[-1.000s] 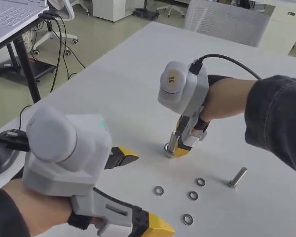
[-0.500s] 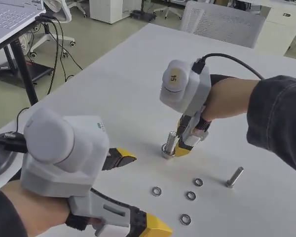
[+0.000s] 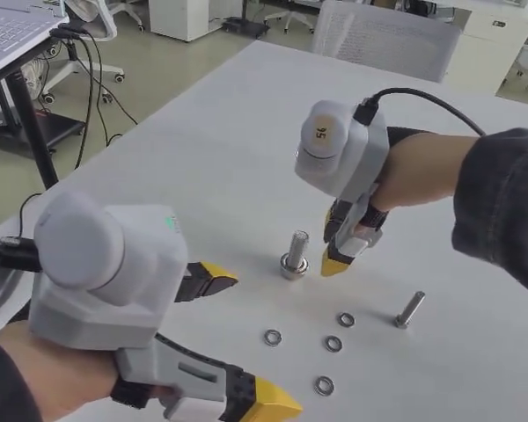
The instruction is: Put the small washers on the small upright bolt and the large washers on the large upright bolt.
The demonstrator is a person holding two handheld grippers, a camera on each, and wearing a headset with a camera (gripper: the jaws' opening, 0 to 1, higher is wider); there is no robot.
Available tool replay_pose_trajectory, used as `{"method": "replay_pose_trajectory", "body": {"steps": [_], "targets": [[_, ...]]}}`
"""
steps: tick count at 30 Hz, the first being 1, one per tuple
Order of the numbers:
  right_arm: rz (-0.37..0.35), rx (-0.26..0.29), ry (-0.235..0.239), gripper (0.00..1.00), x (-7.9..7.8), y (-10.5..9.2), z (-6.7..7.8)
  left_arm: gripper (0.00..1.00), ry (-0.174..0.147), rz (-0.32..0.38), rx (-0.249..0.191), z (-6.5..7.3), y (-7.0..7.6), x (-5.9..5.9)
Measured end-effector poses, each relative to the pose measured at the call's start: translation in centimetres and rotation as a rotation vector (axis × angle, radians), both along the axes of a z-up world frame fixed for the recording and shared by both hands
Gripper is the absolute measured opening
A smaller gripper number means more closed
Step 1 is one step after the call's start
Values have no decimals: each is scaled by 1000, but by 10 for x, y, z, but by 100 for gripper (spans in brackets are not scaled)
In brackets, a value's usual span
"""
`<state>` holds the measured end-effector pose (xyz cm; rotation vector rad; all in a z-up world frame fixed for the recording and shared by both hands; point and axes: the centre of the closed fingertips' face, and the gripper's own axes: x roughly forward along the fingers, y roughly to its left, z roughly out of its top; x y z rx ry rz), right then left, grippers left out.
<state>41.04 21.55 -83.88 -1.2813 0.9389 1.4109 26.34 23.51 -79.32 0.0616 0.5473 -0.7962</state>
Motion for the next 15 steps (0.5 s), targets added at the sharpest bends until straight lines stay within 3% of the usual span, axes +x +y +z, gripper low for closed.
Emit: {"method": "replay_pose_trajectory", "body": {"steps": [15], "targets": [[-33,-11,0,34,-3,-27,3,84,2,-10,4,-1,-3,3]]}}
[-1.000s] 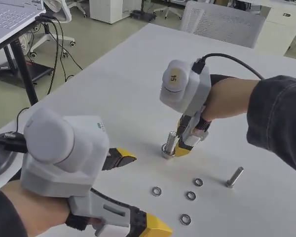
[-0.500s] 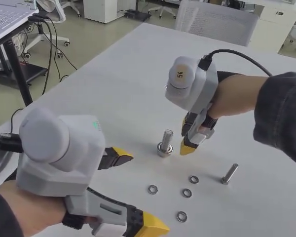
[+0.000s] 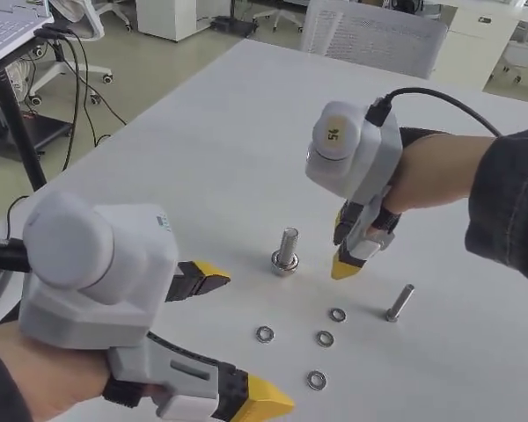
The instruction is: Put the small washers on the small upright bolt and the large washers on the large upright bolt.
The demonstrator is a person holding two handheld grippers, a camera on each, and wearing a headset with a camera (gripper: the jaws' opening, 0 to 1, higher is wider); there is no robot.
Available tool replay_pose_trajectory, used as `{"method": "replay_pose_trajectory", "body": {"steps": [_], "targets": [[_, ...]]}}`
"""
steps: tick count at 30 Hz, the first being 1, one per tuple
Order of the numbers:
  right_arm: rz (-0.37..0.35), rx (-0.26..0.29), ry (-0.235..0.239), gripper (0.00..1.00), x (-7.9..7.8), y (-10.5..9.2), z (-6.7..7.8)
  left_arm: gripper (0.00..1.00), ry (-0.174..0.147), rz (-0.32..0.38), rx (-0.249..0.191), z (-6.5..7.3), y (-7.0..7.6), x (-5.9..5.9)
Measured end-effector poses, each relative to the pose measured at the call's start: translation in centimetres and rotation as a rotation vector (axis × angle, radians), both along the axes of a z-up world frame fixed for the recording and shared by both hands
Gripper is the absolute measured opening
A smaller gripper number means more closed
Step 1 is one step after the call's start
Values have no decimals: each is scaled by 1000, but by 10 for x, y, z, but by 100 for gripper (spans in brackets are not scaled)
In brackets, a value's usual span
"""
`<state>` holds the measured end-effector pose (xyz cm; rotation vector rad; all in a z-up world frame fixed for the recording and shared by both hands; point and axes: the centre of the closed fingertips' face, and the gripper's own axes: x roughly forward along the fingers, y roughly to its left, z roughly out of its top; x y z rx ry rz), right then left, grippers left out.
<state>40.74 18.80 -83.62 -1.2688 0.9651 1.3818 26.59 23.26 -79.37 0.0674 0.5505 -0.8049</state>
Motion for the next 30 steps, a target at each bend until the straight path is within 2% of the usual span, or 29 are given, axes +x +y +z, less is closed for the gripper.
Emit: {"method": "replay_pose_trajectory", "body": {"steps": [13,30], "targets": [[-8,3,6,34,-15,-13,4,84,0,-7,2,-1,-1,1],[-20,0,26,33,-26,-25,-3,84,-2,-17,6,-2,-4,1]]}}
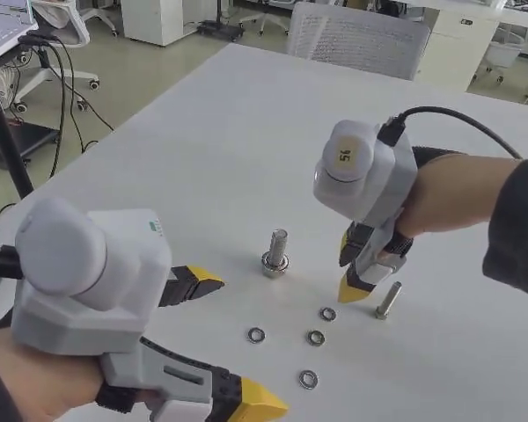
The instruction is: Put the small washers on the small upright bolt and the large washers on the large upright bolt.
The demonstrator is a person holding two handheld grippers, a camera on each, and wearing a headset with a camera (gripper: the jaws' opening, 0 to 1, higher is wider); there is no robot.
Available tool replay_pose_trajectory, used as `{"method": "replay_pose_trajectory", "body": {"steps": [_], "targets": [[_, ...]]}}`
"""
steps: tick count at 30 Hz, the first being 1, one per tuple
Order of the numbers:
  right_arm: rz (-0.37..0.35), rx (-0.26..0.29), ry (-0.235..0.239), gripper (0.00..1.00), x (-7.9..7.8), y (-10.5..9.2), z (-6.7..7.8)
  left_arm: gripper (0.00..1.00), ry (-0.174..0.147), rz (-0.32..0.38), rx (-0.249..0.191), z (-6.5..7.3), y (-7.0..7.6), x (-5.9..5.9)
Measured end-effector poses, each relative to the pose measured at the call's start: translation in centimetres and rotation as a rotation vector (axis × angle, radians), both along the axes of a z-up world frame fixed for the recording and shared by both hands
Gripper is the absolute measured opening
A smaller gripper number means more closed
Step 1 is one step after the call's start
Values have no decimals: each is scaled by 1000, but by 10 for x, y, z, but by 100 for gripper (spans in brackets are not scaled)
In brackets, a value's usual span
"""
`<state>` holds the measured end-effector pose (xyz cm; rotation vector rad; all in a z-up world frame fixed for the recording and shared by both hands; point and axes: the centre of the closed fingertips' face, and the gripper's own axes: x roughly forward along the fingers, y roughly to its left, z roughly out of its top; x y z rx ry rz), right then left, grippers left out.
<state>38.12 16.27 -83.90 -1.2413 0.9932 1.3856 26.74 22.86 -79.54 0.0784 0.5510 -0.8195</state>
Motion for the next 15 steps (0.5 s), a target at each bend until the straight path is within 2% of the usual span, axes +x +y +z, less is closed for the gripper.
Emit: {"method": "replay_pose_trajectory", "body": {"steps": [9,15], "targets": [[4,-5,26,32,-8,1,-14,84,0,-2,-1,0,-1,0],[11,-12,34,28,-8,-2,-25,84,0,0,-1,1,-1,0]]}}
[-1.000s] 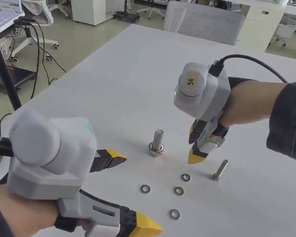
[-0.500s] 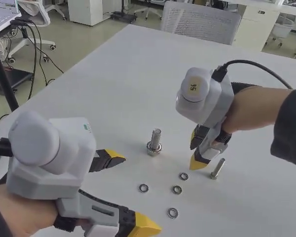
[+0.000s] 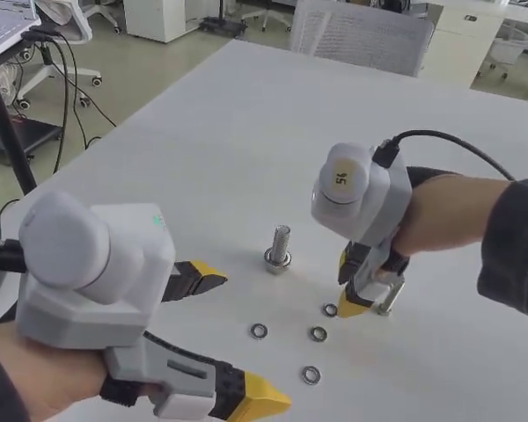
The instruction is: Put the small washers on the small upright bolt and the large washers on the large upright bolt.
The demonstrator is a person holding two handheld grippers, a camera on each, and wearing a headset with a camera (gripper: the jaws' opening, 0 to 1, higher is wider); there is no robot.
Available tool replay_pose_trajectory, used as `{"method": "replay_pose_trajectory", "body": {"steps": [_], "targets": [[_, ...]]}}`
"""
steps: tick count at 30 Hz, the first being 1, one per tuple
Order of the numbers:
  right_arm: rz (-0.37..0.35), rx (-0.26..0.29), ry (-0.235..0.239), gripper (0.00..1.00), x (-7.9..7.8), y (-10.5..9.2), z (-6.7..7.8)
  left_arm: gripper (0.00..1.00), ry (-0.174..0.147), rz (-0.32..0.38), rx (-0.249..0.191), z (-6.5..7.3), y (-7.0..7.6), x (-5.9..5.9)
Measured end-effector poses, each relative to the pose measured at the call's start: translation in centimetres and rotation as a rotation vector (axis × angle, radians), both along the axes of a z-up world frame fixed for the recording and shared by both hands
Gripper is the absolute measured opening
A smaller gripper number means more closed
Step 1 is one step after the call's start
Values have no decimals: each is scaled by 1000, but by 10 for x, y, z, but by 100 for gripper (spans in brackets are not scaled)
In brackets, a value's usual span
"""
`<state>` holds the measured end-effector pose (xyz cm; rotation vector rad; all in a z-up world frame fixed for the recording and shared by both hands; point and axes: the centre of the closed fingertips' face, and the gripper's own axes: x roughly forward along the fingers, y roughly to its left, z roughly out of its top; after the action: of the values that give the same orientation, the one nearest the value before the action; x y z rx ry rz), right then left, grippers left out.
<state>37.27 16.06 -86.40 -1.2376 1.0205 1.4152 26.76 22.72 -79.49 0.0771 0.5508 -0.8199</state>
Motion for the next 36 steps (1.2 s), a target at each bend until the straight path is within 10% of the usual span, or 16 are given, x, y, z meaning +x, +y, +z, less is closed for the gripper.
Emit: {"method": "replay_pose_trajectory", "body": {"steps": [36], "targets": [[29,0,-9,20,-6,5,-16,84,5,5,2,-2,1,-1]]}}
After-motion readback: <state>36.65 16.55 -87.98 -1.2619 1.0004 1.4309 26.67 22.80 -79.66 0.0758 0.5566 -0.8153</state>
